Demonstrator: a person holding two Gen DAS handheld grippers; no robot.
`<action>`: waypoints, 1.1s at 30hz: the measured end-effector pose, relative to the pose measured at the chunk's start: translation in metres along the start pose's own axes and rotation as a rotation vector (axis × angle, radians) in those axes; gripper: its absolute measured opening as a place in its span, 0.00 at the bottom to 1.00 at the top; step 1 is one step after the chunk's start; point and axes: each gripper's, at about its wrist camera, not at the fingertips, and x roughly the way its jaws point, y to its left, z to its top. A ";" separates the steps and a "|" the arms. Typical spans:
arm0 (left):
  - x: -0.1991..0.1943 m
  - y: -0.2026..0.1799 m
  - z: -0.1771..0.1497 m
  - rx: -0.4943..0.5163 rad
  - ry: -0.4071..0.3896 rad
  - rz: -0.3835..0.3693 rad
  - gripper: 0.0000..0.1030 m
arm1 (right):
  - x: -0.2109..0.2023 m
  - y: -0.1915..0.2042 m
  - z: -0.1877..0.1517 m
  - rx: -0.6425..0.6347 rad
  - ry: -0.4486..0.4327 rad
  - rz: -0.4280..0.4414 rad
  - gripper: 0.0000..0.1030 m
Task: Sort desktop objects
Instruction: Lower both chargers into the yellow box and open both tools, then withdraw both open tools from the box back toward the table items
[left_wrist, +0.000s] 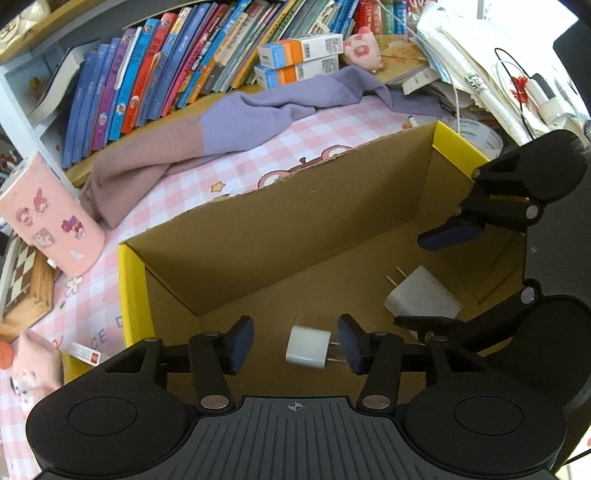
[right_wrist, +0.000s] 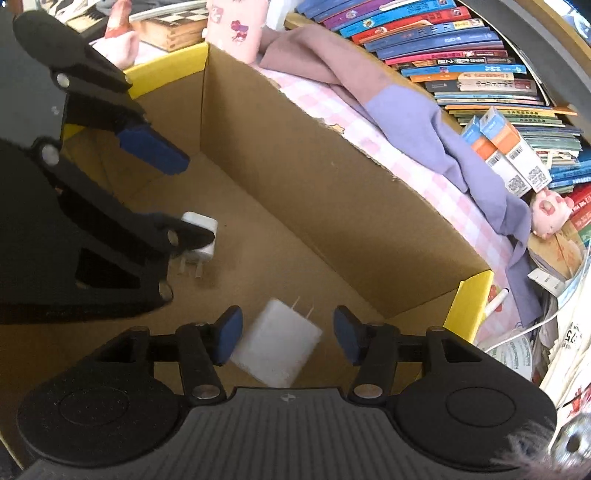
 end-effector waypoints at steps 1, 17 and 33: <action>-0.001 -0.001 0.000 0.004 -0.004 0.001 0.54 | -0.001 0.000 0.000 0.000 -0.003 -0.002 0.51; -0.094 0.002 -0.042 -0.126 -0.333 0.110 0.75 | -0.070 -0.008 -0.025 0.193 -0.264 -0.096 0.55; -0.160 0.023 -0.118 -0.218 -0.405 0.084 0.76 | -0.152 0.041 -0.084 0.476 -0.459 -0.179 0.56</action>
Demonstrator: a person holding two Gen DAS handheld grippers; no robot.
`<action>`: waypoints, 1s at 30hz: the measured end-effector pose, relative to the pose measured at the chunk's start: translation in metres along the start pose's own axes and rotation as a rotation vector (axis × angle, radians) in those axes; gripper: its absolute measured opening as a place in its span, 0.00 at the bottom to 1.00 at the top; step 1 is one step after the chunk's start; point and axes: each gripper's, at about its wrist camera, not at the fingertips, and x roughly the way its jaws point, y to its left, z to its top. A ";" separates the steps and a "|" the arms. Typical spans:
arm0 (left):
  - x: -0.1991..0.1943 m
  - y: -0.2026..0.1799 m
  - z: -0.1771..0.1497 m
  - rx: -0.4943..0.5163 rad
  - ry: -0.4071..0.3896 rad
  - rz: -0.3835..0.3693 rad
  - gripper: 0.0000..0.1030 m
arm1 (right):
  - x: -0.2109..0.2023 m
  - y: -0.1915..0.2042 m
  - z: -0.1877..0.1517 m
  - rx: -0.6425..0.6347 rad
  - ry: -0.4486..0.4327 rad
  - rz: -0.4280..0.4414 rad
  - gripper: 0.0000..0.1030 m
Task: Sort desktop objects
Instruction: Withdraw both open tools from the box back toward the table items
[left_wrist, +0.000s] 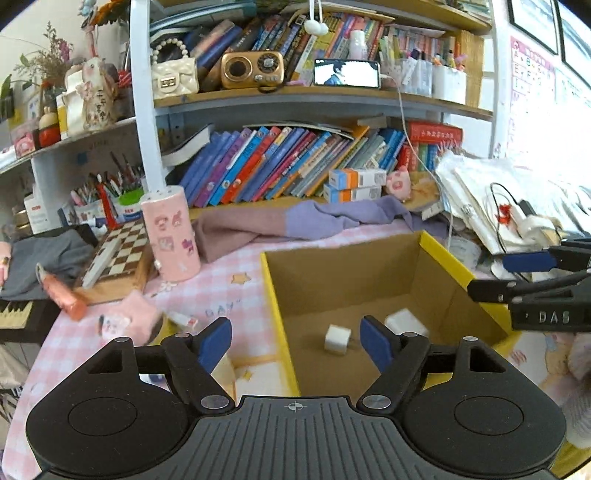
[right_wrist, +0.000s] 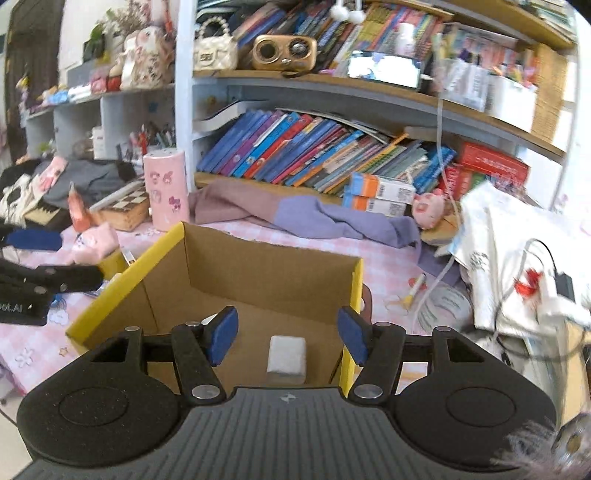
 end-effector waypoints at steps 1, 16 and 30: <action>-0.005 0.001 -0.005 0.005 -0.001 0.001 0.76 | -0.005 0.002 -0.004 0.015 -0.003 -0.010 0.56; -0.057 0.038 -0.061 0.021 0.056 -0.025 0.77 | -0.053 0.054 -0.061 0.260 0.005 -0.186 0.56; -0.094 0.084 -0.105 0.011 0.113 -0.062 0.77 | -0.082 0.137 -0.097 0.267 0.097 -0.209 0.56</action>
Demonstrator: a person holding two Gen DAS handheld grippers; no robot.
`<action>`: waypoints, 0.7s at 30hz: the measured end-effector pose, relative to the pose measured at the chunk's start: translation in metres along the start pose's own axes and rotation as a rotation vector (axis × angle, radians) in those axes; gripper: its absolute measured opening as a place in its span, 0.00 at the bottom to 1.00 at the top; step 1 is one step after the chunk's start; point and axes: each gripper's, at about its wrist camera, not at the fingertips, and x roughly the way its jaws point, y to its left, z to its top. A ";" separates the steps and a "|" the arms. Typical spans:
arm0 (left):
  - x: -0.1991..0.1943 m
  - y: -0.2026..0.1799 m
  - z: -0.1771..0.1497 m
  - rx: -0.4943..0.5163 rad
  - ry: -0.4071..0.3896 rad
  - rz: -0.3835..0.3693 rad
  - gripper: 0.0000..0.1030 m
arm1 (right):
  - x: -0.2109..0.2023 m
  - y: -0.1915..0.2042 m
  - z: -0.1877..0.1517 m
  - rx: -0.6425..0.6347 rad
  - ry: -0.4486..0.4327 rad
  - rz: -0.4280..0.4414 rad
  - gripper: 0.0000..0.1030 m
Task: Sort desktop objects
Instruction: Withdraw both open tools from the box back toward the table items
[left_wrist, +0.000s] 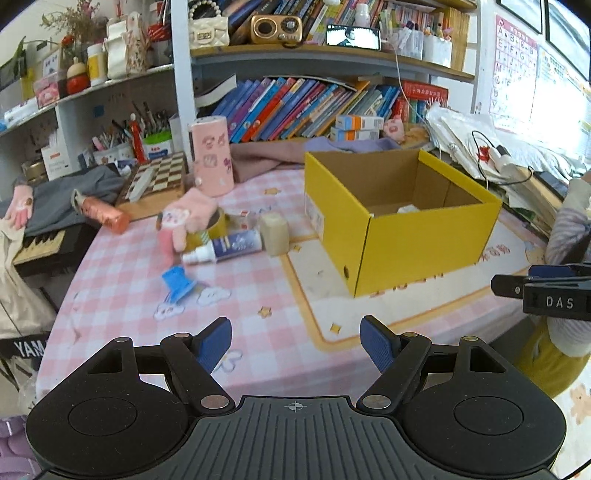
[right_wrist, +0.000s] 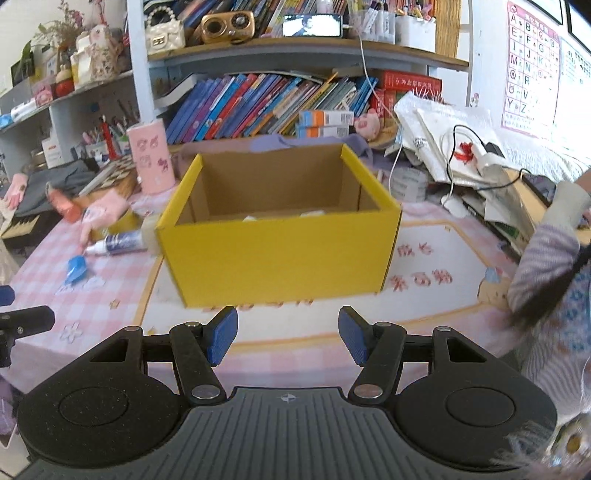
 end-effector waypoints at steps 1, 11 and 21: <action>-0.002 0.002 -0.003 0.002 0.003 -0.002 0.77 | -0.002 0.004 -0.004 0.000 0.006 -0.001 0.56; -0.016 0.035 -0.031 0.003 0.051 0.019 0.77 | -0.006 0.045 -0.036 0.004 0.059 0.023 0.57; -0.017 0.061 -0.052 -0.004 0.109 0.041 0.77 | 0.004 0.091 -0.056 -0.043 0.129 0.100 0.57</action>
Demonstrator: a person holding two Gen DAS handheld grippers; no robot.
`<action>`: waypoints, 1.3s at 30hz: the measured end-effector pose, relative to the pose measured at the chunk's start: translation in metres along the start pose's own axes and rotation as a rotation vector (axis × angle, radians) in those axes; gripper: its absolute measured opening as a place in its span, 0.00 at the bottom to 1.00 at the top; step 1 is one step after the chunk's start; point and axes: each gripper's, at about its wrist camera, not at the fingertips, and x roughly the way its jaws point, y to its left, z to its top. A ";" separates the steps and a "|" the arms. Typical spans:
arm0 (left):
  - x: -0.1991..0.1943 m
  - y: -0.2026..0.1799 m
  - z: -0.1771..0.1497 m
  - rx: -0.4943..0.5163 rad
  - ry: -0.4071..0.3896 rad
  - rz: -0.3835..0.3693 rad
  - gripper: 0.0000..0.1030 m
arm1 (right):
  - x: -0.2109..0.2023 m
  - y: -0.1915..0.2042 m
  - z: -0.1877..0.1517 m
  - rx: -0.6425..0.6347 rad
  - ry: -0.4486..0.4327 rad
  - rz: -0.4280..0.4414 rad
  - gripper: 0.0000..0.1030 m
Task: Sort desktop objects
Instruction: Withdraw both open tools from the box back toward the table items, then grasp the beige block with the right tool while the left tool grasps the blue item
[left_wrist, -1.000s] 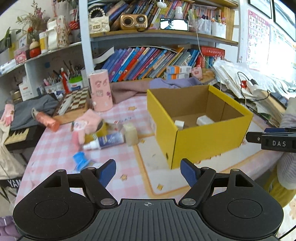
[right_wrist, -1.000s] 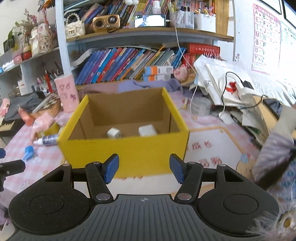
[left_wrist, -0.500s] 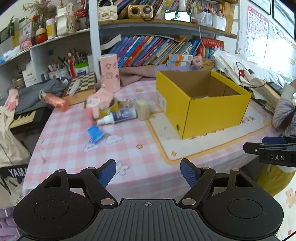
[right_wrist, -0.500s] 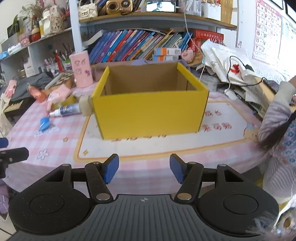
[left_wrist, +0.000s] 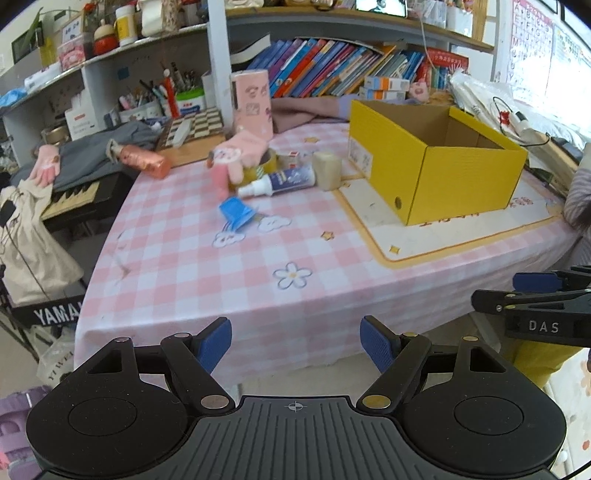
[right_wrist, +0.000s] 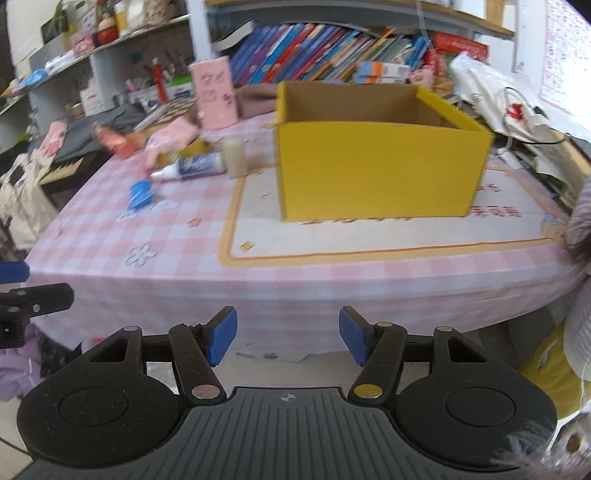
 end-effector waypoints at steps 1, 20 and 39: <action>0.000 0.002 -0.001 -0.002 0.002 0.002 0.77 | 0.002 0.005 0.000 -0.010 0.004 0.007 0.57; -0.003 0.055 -0.005 -0.112 -0.008 0.088 0.77 | 0.015 0.080 0.021 -0.219 -0.033 0.126 0.61; 0.052 0.072 0.042 -0.171 -0.023 0.104 0.77 | 0.068 0.094 0.074 -0.290 -0.060 0.141 0.61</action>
